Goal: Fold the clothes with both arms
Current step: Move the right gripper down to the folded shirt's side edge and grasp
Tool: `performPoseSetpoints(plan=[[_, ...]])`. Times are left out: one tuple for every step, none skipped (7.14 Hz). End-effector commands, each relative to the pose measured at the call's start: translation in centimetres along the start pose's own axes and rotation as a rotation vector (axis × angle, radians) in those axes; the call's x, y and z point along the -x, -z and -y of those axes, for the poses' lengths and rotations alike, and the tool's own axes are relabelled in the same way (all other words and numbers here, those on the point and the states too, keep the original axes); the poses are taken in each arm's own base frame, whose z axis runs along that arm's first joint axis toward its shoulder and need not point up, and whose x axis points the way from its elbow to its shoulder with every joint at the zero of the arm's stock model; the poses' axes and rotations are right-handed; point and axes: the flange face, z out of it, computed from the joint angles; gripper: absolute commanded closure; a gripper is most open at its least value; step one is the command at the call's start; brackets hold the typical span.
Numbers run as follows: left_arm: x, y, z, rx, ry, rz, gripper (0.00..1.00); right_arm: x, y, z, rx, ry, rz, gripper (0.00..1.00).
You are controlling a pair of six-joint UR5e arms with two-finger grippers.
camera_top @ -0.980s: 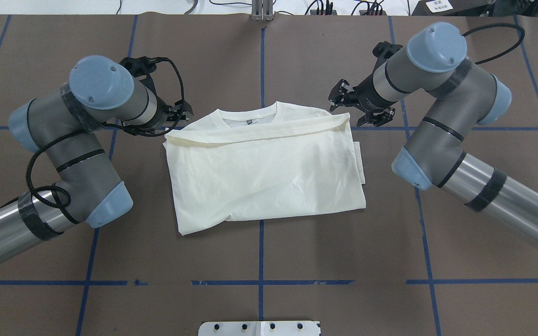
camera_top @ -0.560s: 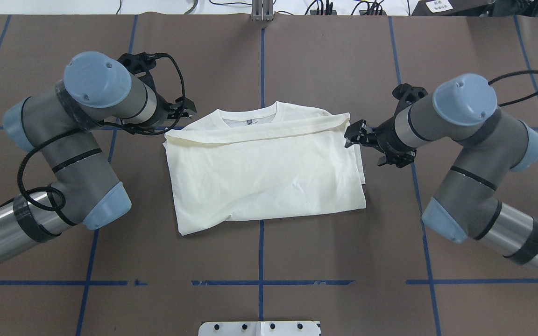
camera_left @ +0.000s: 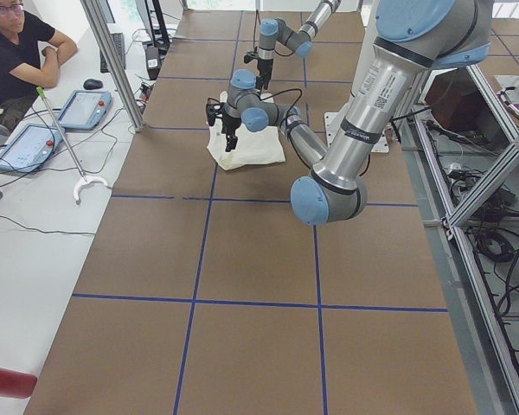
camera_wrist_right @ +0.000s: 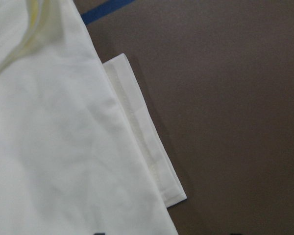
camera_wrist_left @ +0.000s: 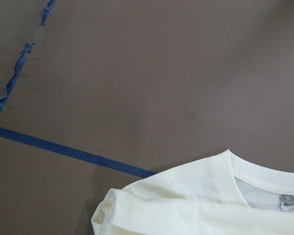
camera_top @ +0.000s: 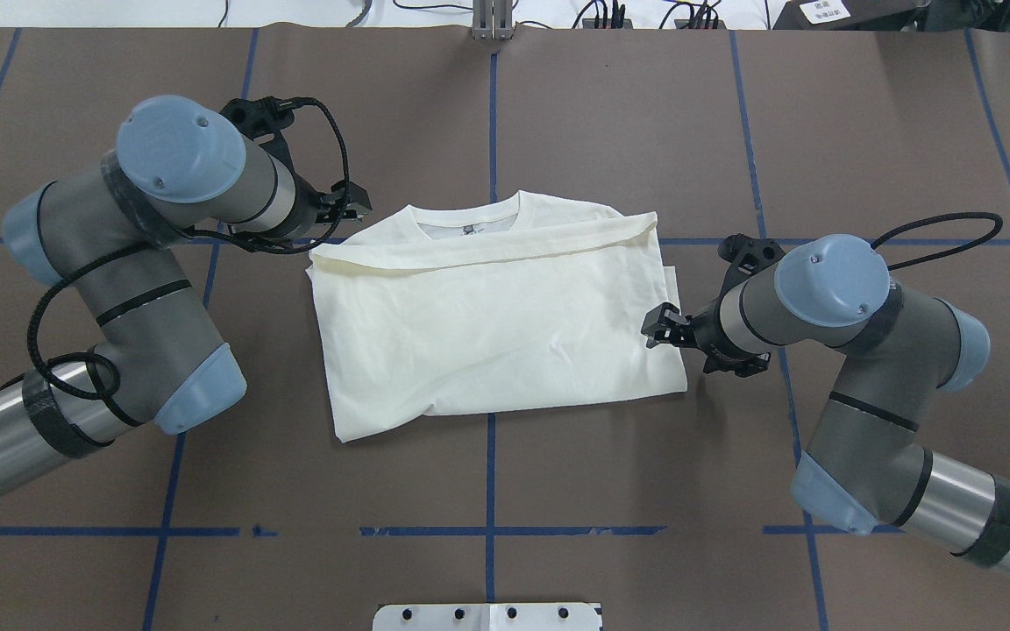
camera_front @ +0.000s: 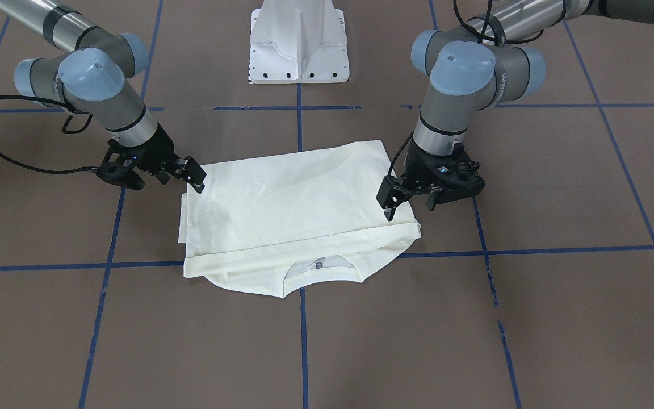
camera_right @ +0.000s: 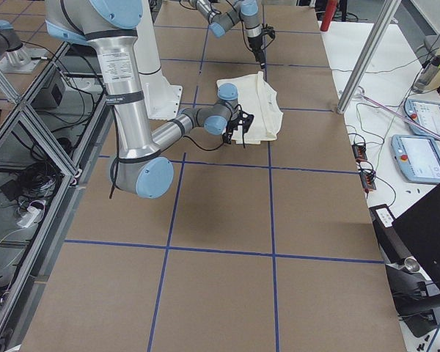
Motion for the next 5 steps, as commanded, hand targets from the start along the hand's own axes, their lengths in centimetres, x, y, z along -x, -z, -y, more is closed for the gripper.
performPoseSetpoints(plan=[[0.00,0.01,-0.01,0.000,0.000,-0.001,0.00,0.10,-0.50,-1.15,0.016,0.011,-0.008,0.37],[0.00,0.01,-0.01,0.000,0.000,-0.001,0.00,0.20,-0.54,-1.53,0.020,0.016,-0.007,0.50],[-0.07,-0.01,-0.01,0.001,0.000,-0.001,0.00,0.37,-0.36,-1.79,0.023,0.020,-0.002,0.64],[0.02,-0.06,-0.01,0.002,0.000,0.000,0.00,0.51,-0.03,-2.01,0.024,0.024,0.005,0.75],[0.02,-0.06,-0.01,0.002,0.000,0.000,0.00,0.57,0.20,-2.11,0.026,0.027,0.009,0.79]])
